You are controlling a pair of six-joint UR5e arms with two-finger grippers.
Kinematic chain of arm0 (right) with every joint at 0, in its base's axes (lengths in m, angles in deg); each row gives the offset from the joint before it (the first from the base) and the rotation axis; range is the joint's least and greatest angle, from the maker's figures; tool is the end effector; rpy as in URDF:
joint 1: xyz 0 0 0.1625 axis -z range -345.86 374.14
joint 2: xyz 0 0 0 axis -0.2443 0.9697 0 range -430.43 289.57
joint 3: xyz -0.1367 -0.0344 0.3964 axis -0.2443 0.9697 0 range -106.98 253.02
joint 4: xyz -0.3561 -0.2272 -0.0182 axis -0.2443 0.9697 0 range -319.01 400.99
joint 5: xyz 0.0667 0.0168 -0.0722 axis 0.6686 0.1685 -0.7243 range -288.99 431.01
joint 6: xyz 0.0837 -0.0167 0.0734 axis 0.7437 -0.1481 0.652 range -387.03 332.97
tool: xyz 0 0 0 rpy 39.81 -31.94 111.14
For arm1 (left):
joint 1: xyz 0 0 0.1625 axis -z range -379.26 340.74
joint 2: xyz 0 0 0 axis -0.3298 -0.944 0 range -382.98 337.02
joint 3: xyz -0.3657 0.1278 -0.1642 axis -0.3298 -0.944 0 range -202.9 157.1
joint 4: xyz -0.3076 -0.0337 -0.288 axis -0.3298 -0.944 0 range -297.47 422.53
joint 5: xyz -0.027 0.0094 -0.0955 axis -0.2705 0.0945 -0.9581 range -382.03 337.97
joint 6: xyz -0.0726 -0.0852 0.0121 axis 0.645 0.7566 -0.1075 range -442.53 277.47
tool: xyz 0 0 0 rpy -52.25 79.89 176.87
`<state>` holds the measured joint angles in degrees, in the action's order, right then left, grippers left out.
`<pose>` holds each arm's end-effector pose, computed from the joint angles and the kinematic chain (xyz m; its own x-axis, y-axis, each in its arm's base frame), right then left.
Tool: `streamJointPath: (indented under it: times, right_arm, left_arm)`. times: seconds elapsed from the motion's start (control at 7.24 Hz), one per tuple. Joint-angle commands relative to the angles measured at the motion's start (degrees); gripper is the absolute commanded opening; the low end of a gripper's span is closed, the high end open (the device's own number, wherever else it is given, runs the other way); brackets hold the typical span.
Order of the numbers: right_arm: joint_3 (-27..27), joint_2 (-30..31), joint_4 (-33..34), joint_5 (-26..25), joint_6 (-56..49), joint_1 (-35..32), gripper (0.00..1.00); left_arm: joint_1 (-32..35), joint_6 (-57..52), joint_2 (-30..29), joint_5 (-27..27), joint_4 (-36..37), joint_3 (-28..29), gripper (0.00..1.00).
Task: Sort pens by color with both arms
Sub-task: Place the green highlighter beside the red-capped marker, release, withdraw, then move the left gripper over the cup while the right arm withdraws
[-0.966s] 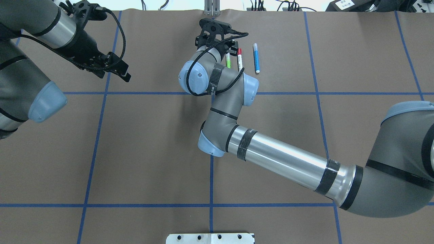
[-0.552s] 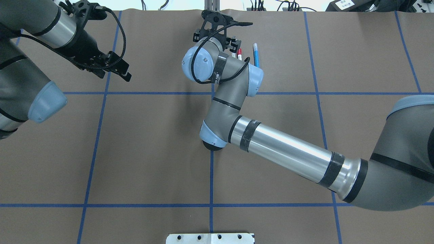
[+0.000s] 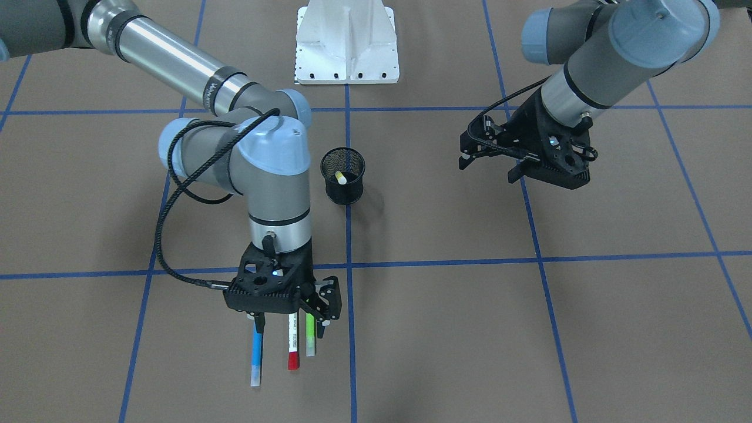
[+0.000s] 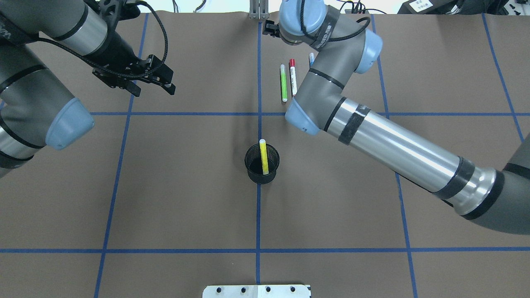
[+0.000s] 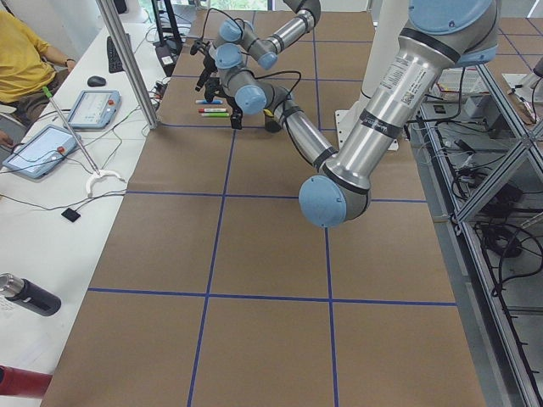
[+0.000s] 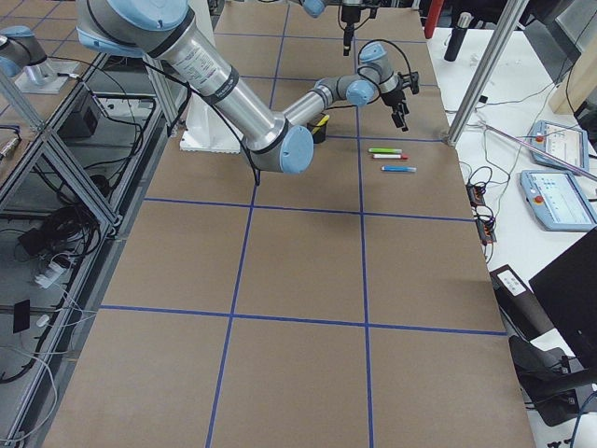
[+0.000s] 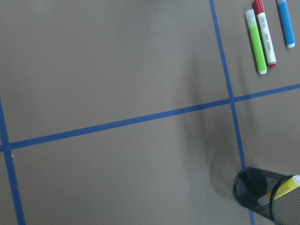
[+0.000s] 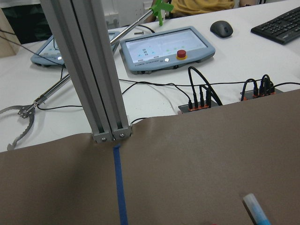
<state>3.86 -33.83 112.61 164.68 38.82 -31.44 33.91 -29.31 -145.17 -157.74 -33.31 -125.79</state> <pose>-0.4880 -0.6782 0.1906 0.6797 0.1102 0.7252 -0.4383 0.8537 0.2811 0.3363 -0.5369 0.2066 0.4379 0.1128 -0.8919 -0.0454 0.9936 0.1033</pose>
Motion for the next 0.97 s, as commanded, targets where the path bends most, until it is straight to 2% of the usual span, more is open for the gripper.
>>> streamJointPath:
  times: [0.0,0.28,0.41,0.55,0.83]
  right_arm:
    - [-8.84,7.04,6.23,16.05,-12.54,-6.77,0.99]
    - [-14.14,14.6,7.75,28.09,-22.12,-12.22,0.99]
    - [-15.9,17.86,7.75,31.46,-26.52,-14.42,0.99]
    - [-17.48,19.98,7.75,32.8,-27.61,-15.4,0.99]
    - [-17.32,20.27,7.66,32.9,-27.62,-15.5,0.99]
  left_arm:
    - [-3.41,7.74,-5.4,1.66,0.13,2.49,1.0]
    - [-7.27,11.2,-11.11,6.13,0.13,7.41,1.0]
    - [-8.16,11.29,-15.06,6.42,0.66,12.05,1.0]
    - [-10.17,11.29,-19.53,6.85,3.97,16.36,0.99]
    - [-13.34,11.29,-25.35,9.23,7.24,23.74,0.97]
